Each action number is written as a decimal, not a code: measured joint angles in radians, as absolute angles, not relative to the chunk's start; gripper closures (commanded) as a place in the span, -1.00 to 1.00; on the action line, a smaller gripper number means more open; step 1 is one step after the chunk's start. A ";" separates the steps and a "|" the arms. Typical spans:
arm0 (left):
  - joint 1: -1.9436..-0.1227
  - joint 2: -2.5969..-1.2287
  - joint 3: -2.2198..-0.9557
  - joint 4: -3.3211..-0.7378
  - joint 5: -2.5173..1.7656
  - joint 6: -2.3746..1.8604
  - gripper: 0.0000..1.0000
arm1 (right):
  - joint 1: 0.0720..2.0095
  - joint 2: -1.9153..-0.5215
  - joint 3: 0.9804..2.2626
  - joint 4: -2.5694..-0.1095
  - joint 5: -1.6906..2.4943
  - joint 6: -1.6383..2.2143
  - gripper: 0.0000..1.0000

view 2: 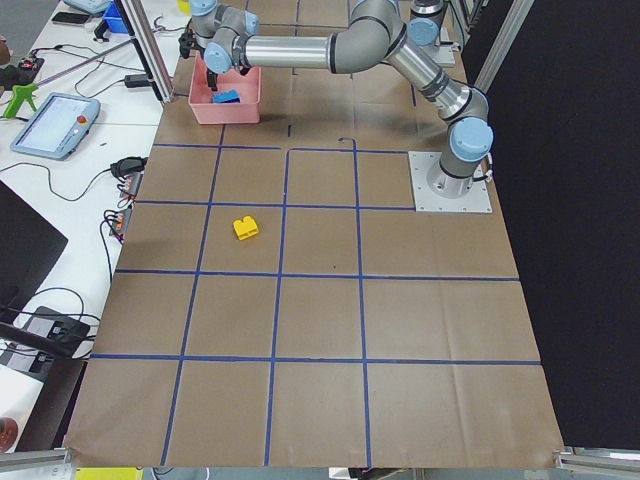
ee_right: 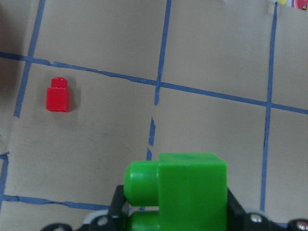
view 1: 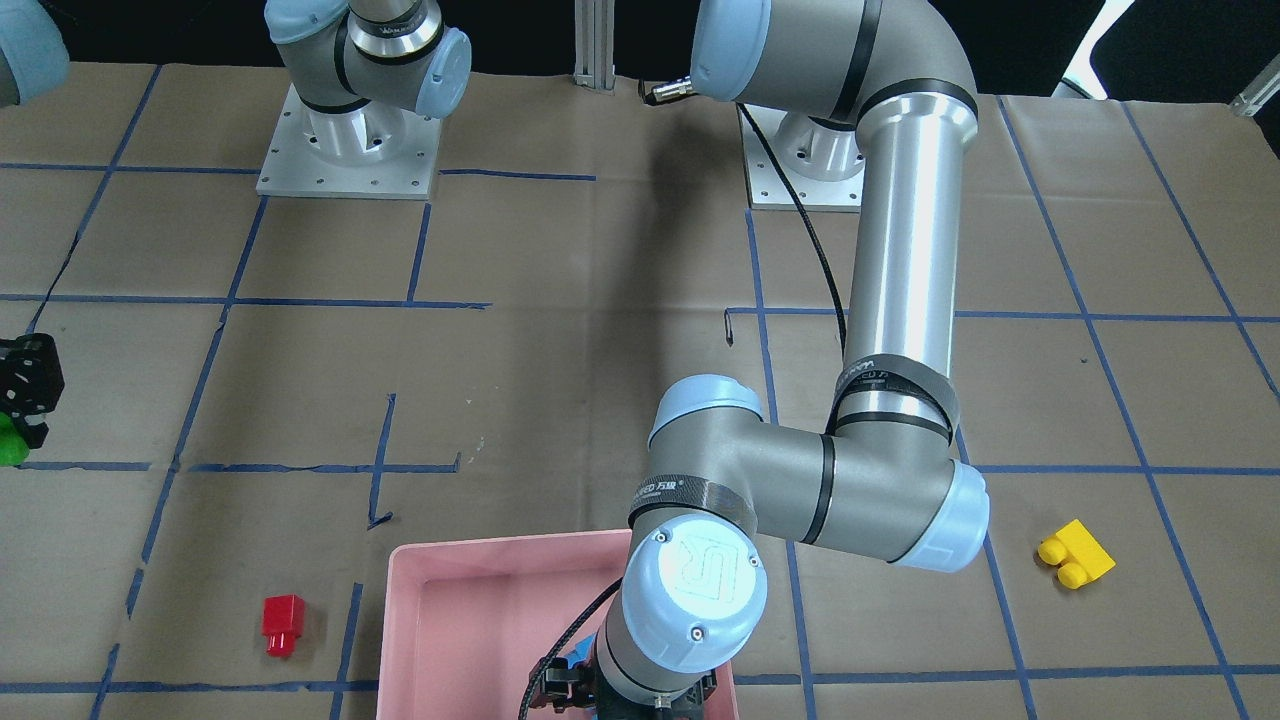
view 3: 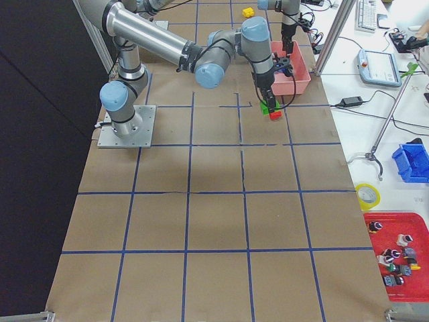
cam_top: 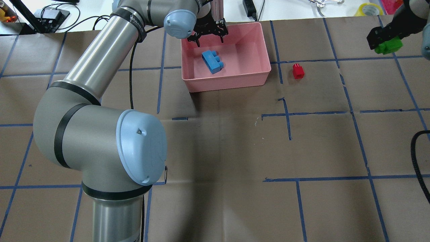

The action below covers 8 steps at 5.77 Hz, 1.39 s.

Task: Put all blocks into box

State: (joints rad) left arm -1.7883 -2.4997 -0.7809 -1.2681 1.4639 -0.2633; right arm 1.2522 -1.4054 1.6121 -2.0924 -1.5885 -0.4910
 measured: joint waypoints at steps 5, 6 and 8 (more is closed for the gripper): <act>-1.592 -2.193 -0.882 -1.575 1.479 -0.005 -0.99 | 1.633 -1.226 1.317 -1.950 -1.520 -0.030 0.89; -1.546 -2.103 -1.003 -1.580 1.499 0.086 -0.99 | 1.716 -1.113 1.189 -1.956 -1.511 0.063 0.89; -1.455 -1.909 -1.289 -1.503 1.515 0.218 -0.99 | 1.815 -0.933 1.004 -1.998 -1.508 0.181 0.81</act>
